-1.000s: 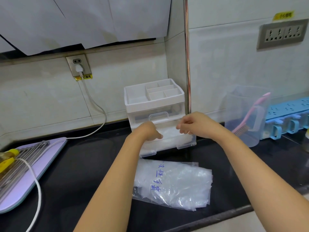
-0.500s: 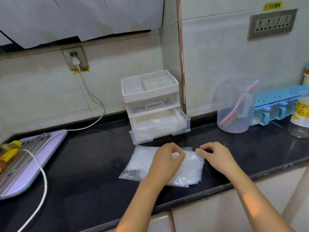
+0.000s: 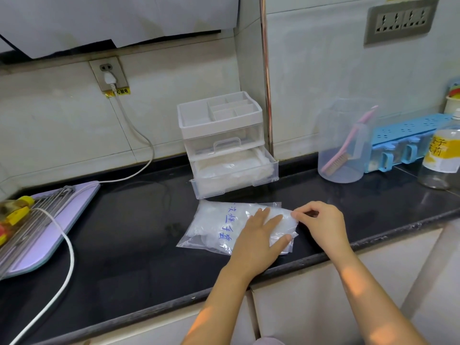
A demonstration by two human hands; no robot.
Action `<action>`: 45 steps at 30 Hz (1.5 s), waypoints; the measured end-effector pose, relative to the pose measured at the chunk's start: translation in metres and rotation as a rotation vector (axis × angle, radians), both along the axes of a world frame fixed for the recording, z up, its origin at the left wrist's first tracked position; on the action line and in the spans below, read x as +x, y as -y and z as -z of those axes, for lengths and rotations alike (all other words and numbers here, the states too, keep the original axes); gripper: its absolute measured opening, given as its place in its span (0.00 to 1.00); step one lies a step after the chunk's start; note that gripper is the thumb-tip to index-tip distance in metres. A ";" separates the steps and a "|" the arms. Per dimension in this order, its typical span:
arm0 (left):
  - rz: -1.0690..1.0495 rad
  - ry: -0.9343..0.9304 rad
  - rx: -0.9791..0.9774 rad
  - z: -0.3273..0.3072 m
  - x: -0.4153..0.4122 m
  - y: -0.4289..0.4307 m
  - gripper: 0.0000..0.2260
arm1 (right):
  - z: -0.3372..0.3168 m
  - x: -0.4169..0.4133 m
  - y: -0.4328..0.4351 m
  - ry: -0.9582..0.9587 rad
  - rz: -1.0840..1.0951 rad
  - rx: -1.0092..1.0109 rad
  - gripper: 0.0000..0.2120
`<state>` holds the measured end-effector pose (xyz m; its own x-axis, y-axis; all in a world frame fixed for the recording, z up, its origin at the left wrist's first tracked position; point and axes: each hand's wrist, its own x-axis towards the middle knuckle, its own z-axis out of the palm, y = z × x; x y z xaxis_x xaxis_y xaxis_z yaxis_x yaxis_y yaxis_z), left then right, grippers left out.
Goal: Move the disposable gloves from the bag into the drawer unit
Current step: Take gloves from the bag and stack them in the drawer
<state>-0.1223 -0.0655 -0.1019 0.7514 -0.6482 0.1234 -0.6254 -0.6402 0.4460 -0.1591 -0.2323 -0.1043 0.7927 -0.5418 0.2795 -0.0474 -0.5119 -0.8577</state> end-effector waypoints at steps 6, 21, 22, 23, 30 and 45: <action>0.025 0.070 -0.035 0.003 0.001 0.000 0.26 | -0.005 0.000 -0.002 0.046 -0.095 0.127 0.02; -0.010 0.104 -0.033 0.007 0.002 0.001 0.29 | -0.035 -0.011 0.023 0.143 0.077 0.346 0.04; -0.012 0.102 -0.036 0.007 0.002 0.001 0.29 | -0.037 -0.012 0.027 0.146 0.109 0.377 0.06; -0.017 0.097 -0.037 0.007 0.002 0.001 0.29 | -0.037 -0.013 0.029 0.150 0.134 0.417 0.07; -0.043 0.069 0.002 0.007 0.003 0.002 0.29 | -0.036 -0.018 0.024 -0.163 -0.054 0.578 0.18; -0.048 -0.041 -0.091 0.002 0.002 0.000 0.25 | -0.137 -0.062 0.027 -0.119 -0.484 0.090 0.16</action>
<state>-0.1205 -0.0653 -0.1040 0.7866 -0.5991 0.1492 -0.5755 -0.6241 0.5284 -0.2210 -0.2590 0.0326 0.9824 -0.1222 0.1413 0.0771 -0.4234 -0.9027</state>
